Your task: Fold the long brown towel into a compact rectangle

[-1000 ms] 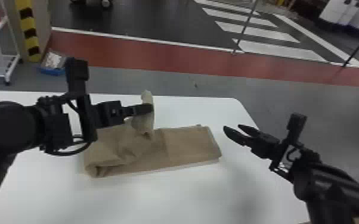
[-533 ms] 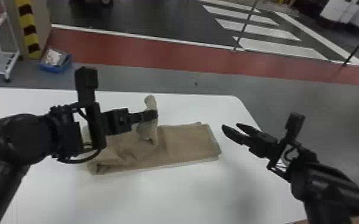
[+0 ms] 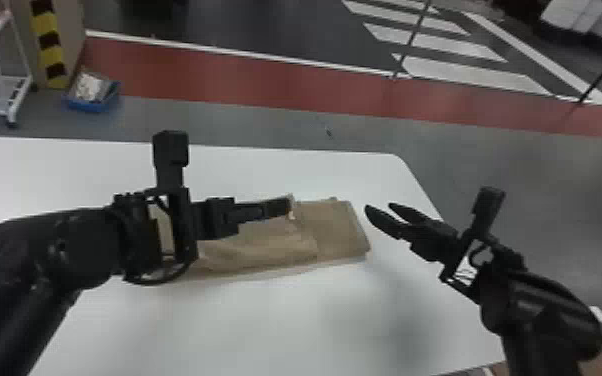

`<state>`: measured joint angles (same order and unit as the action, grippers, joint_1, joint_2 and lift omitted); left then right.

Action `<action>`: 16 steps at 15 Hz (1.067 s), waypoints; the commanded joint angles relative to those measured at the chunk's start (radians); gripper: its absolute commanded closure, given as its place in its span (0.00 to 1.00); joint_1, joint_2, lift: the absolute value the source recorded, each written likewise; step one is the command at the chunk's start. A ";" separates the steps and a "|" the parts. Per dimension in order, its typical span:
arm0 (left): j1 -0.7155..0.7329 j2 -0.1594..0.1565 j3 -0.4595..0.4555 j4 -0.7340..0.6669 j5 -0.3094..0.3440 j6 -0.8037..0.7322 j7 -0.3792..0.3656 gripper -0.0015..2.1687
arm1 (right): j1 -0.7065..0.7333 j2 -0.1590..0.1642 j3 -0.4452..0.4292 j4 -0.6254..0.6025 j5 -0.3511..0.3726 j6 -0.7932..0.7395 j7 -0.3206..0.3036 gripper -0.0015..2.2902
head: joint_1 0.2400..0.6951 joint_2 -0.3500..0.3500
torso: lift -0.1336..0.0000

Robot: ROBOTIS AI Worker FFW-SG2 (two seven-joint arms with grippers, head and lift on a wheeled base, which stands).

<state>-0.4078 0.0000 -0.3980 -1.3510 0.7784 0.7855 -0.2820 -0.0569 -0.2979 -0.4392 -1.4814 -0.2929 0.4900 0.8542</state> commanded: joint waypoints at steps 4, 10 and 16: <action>0.058 -0.003 0.047 -0.096 0.004 0.082 -0.005 0.01 | 0.009 0.060 0.042 -0.065 0.020 0.006 -0.035 0.04 | 1.00 0.00 | 0.08; 0.138 0.179 0.125 -0.206 0.016 0.100 -0.057 0.01 | -0.060 0.146 0.198 -0.120 0.189 0.190 -0.230 0.21 | 1.00 0.00 | 0.08; 0.225 0.252 0.206 -0.246 0.021 0.100 -0.128 0.01 | -0.101 0.203 0.274 -0.122 0.251 0.322 -0.340 0.21 | 1.00 0.16 | 0.08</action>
<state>-0.2000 0.2427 -0.2052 -1.5801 0.7976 0.8860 -0.4092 -0.1560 -0.1022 -0.1742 -1.6016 -0.0516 0.7933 0.5173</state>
